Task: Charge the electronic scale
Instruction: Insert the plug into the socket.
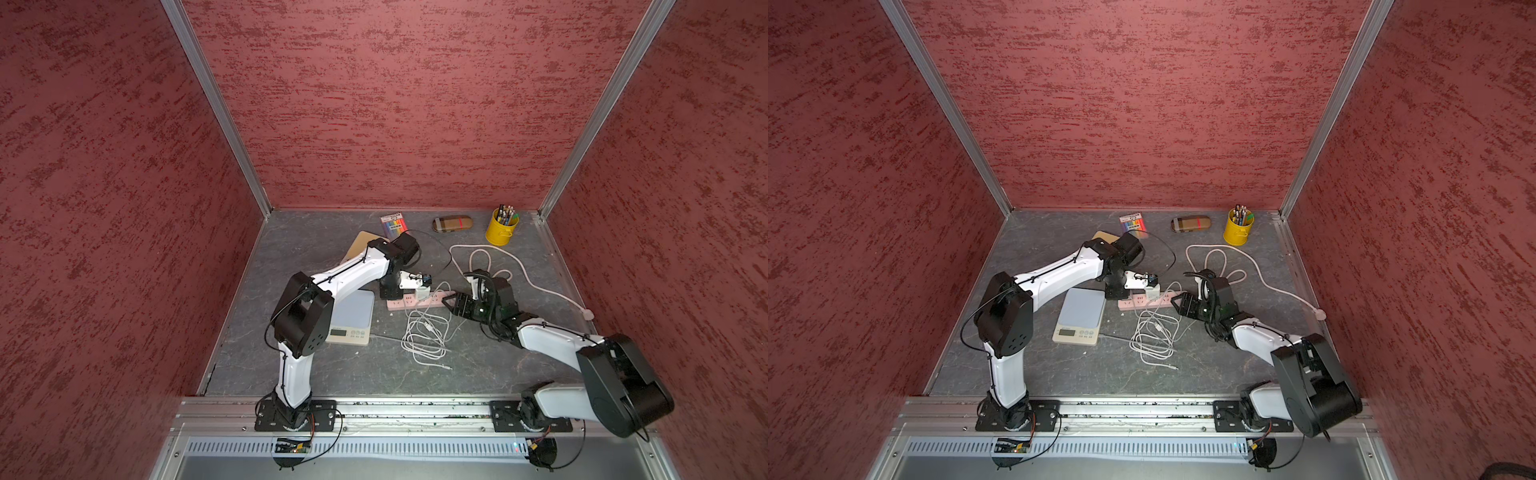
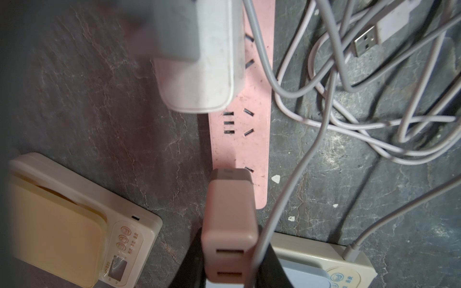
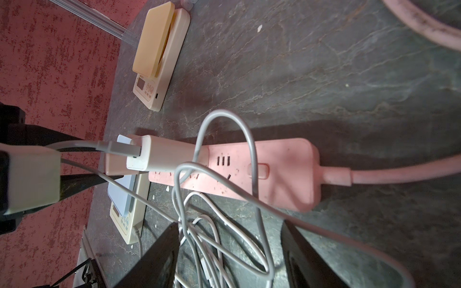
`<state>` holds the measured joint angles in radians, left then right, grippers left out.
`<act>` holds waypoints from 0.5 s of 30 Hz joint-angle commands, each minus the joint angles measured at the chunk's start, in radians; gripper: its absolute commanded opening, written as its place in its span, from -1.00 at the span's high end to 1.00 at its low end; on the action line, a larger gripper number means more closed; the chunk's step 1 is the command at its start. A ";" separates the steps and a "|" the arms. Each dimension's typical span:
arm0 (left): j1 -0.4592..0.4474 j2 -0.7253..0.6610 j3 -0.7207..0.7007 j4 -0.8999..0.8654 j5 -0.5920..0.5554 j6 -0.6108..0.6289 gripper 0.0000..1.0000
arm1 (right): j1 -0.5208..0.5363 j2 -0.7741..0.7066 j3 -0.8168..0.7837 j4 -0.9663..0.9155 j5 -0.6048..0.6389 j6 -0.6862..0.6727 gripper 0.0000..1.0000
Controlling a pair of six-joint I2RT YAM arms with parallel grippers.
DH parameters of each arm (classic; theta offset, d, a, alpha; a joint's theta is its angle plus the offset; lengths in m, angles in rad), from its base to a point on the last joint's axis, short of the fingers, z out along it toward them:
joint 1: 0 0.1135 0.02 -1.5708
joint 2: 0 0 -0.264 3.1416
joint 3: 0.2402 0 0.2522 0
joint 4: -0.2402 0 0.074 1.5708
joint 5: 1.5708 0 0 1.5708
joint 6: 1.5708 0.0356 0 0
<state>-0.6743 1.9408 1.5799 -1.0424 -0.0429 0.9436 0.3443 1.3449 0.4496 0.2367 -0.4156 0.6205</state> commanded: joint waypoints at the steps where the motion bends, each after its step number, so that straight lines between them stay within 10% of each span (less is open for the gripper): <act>1: 0.018 -0.010 -0.035 -0.062 -0.026 0.011 1.00 | -0.007 0.006 0.009 0.030 -0.006 0.003 -0.34; 15: -0.013 0.027 -0.014 -0.075 -0.030 0.017 1.00 | -0.006 0.000 0.010 0.029 -0.005 0.005 -0.33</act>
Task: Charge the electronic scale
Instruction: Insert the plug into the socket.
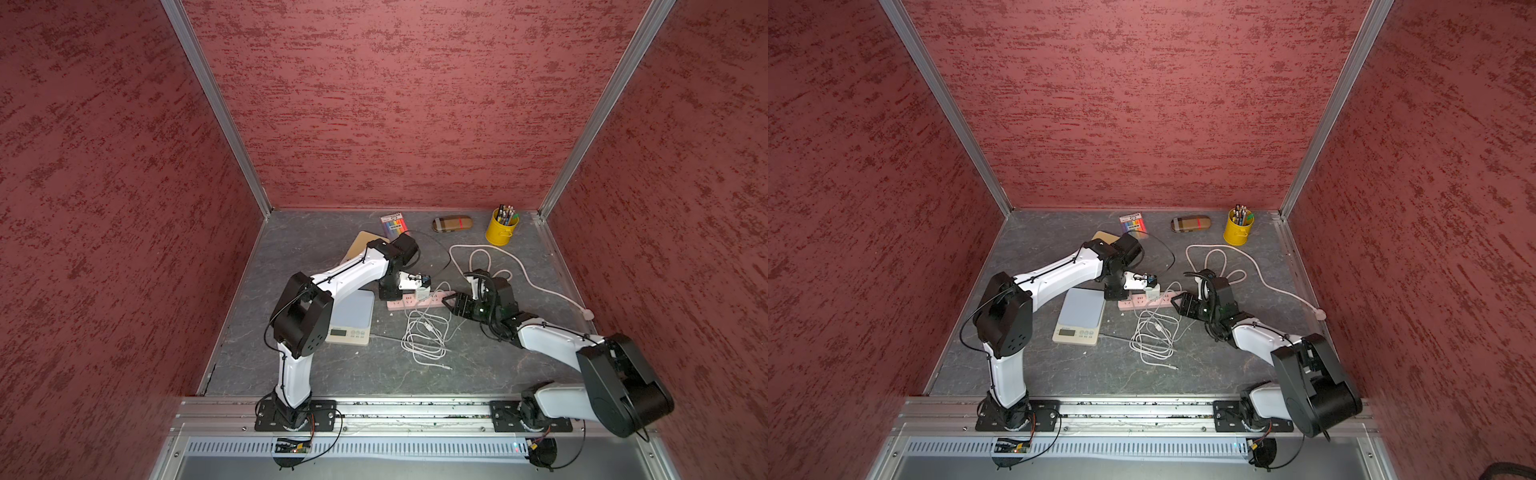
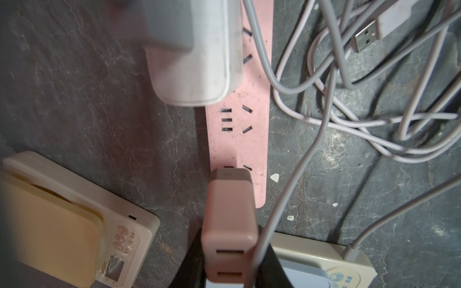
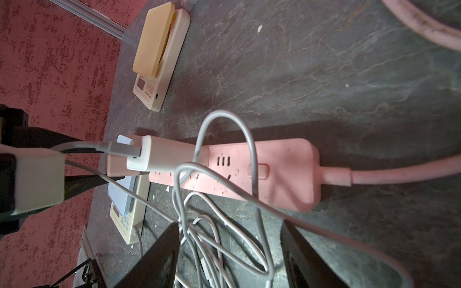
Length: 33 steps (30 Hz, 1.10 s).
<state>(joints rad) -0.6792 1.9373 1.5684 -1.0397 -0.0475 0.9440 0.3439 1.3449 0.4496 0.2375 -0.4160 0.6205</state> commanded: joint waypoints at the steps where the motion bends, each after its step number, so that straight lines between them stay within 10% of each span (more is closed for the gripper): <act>1: -0.014 0.045 0.011 -0.085 -0.022 0.016 1.00 | -0.007 0.000 0.010 0.027 -0.004 0.004 -0.33; 33: -0.071 0.243 0.089 -0.149 0.115 -0.149 1.00 | -0.006 -0.054 0.018 -0.032 0.006 -0.011 -0.33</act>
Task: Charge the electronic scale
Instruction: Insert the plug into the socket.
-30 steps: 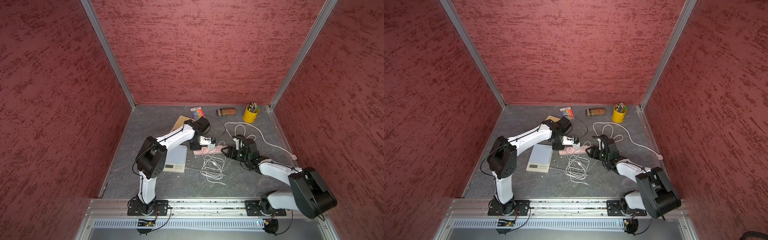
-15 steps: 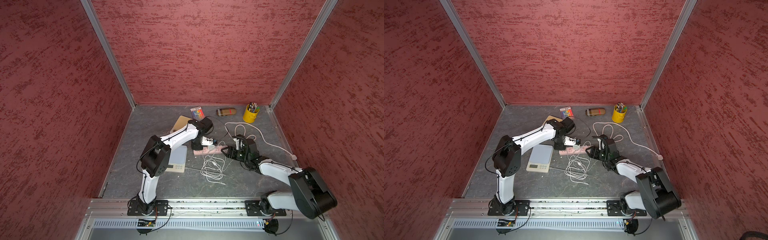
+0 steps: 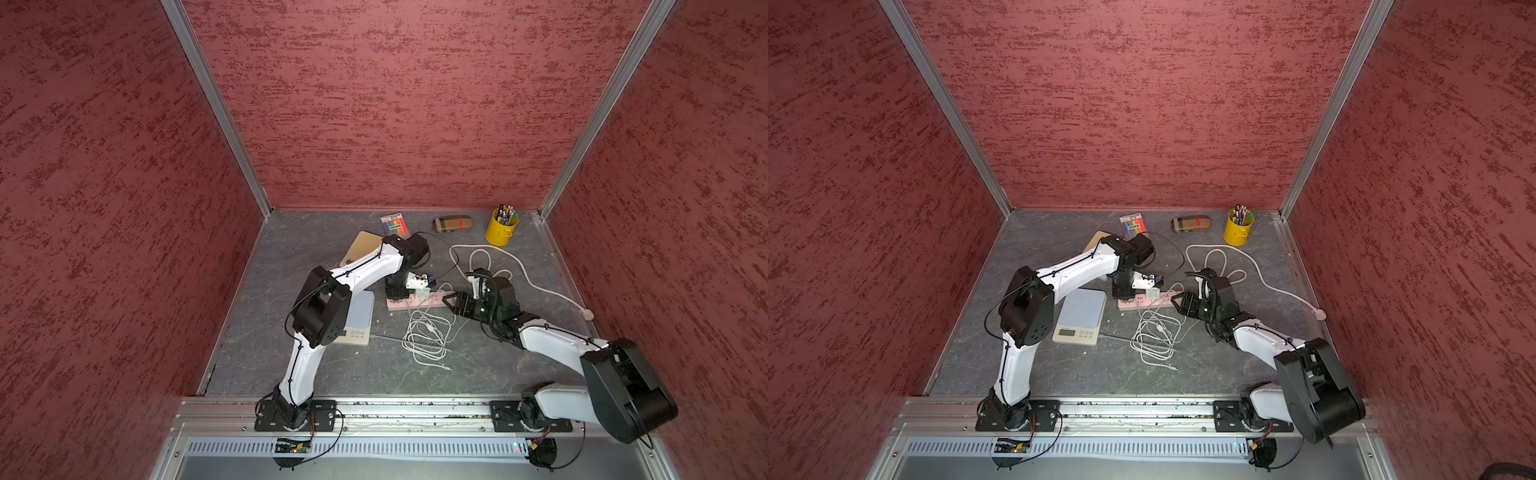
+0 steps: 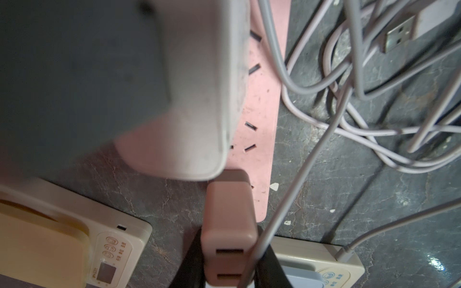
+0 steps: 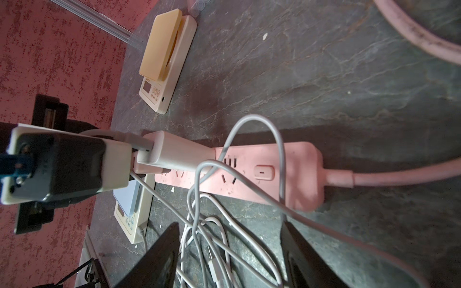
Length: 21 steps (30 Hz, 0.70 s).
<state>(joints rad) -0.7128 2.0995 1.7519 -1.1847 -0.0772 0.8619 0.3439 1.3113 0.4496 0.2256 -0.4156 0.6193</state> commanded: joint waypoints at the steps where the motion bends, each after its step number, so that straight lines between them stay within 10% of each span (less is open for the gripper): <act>1: -0.040 0.071 -0.116 0.012 0.135 -0.078 1.00 | -0.006 -0.020 0.020 -0.025 0.007 -0.012 -0.33; 21: -0.050 0.006 -0.275 0.190 0.232 -0.176 1.00 | -0.007 -0.022 0.038 -0.029 0.027 0.031 -0.30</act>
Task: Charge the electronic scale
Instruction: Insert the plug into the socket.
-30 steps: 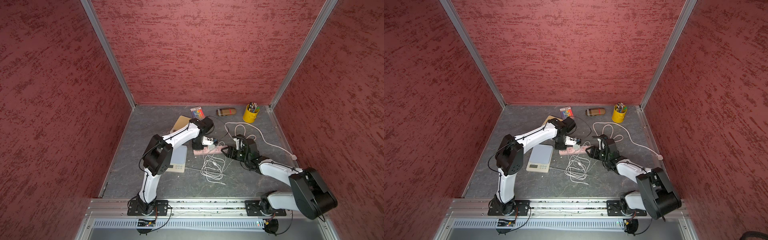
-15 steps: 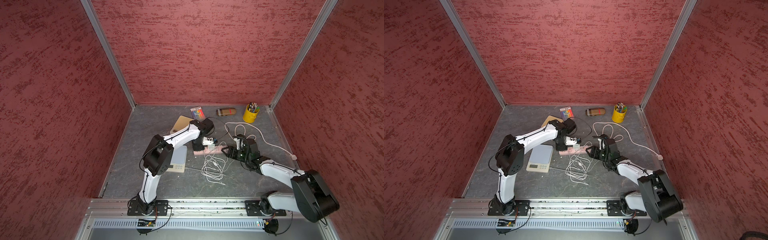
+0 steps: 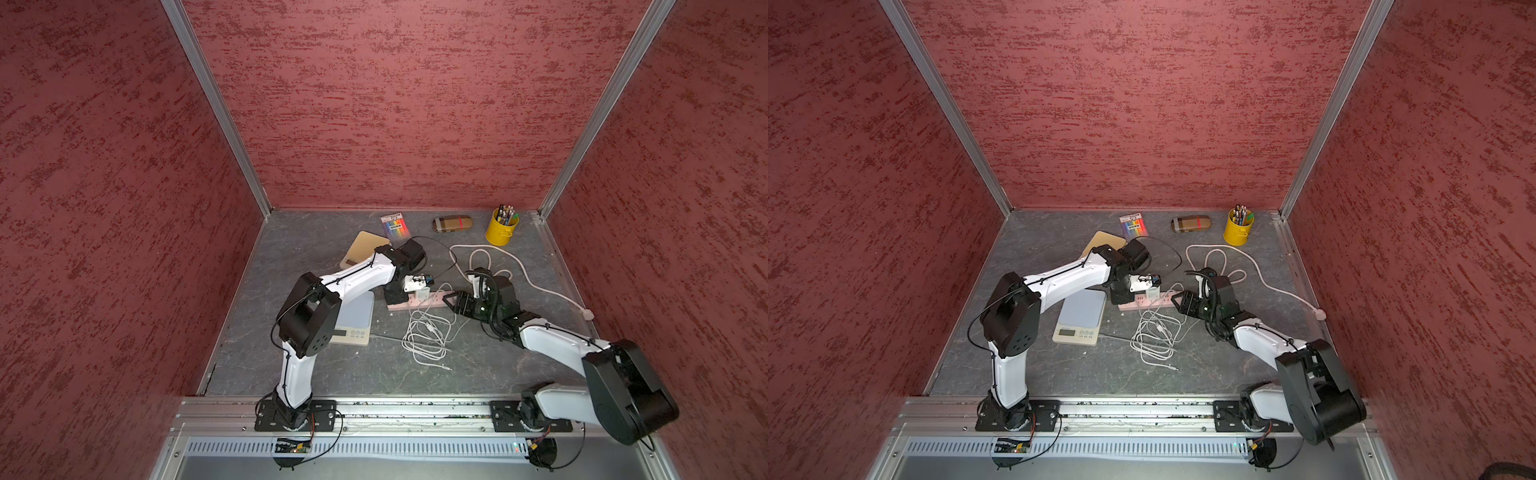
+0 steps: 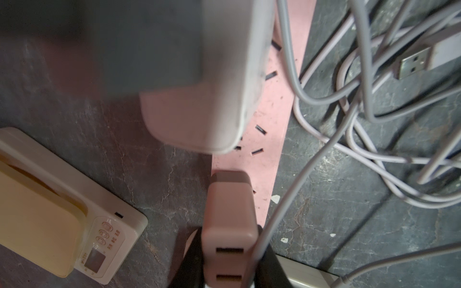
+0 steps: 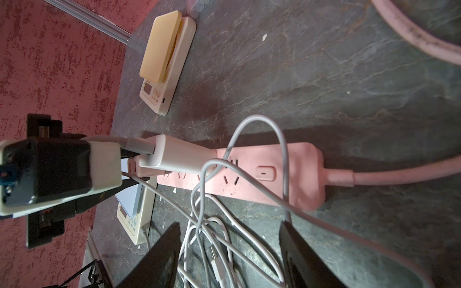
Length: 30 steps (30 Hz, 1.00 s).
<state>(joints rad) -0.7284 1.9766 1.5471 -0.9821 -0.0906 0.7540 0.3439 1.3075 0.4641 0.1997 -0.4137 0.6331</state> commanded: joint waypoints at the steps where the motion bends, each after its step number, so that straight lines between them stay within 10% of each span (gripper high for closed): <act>1: -0.034 0.137 -0.060 -0.020 0.243 -0.068 1.00 | -0.006 -0.022 0.023 -0.003 0.026 0.020 -0.31; 10: -0.035 0.045 -0.100 0.054 0.216 -0.079 0.02 | -0.007 -0.118 0.032 -0.064 0.066 0.011 -0.29; 22: -0.024 -0.164 -0.123 0.095 0.210 -0.083 -0.64 | 0.018 -0.353 0.044 -0.374 0.202 -0.023 0.01; 30: 0.030 -0.336 -0.294 0.170 0.238 -0.131 -0.78 | 0.258 -0.262 0.095 -0.492 0.367 0.007 0.15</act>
<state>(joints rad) -0.7181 1.6764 1.2972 -0.8486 0.1131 0.6540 0.5419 1.0153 0.5182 -0.2234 -0.1509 0.6193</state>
